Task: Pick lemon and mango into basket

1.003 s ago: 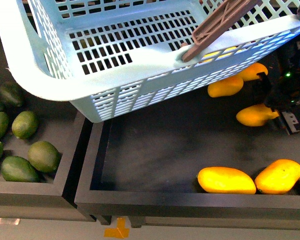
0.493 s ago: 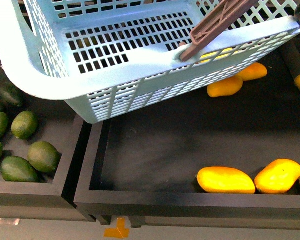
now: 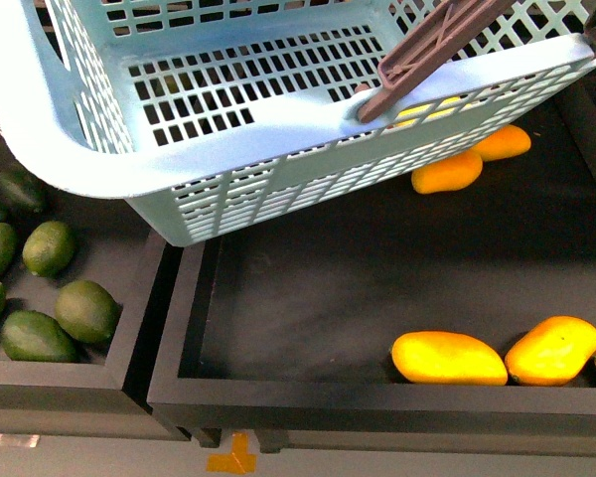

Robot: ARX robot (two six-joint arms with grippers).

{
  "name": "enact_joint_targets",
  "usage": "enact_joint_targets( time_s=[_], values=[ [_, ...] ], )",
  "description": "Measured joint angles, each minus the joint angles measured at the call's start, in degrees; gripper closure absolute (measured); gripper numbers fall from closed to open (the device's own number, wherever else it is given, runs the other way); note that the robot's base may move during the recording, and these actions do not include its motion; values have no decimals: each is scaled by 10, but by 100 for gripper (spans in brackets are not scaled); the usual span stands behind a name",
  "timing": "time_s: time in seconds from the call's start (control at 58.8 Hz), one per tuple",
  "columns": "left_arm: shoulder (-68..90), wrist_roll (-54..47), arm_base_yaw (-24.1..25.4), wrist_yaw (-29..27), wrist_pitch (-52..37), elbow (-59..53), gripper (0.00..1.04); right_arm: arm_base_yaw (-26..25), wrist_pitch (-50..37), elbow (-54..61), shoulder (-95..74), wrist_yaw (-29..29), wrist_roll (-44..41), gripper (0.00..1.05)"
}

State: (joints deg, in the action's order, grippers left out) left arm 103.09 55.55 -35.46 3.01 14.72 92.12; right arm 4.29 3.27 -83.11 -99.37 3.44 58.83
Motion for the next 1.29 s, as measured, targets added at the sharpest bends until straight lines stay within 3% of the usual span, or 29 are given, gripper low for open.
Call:
enact_joint_targets(
  time_s=[0.221,0.51,0.782,0.969,1.088,1.122,1.207,1.292],
  values=[
    [0,0,0,0,0,0,100,80,12,-71,-44,19,-17,42],
    [0,0,0,0,0,0,100,134,28,-84,-84,26,-35,43],
    [0,0,0,0,0,0,100,131,6,-30,-56,37,-42,8],
    [1,2,0,0,1,-2,100,105,-10,42,10,61,-49,9],
    [1,5,0,0,1,-2,100,68,-10,106,70,107,-74,9],
    [1,4,0,-1,1,-2,100,47,-79,158,99,82,-129,14],
    [1,3,1,-2,1,-2,100,-2,-327,339,188,7,-365,35],
    [1,3,0,0,1,-2,100,-14,-405,436,245,-1,-484,49]
  ],
)
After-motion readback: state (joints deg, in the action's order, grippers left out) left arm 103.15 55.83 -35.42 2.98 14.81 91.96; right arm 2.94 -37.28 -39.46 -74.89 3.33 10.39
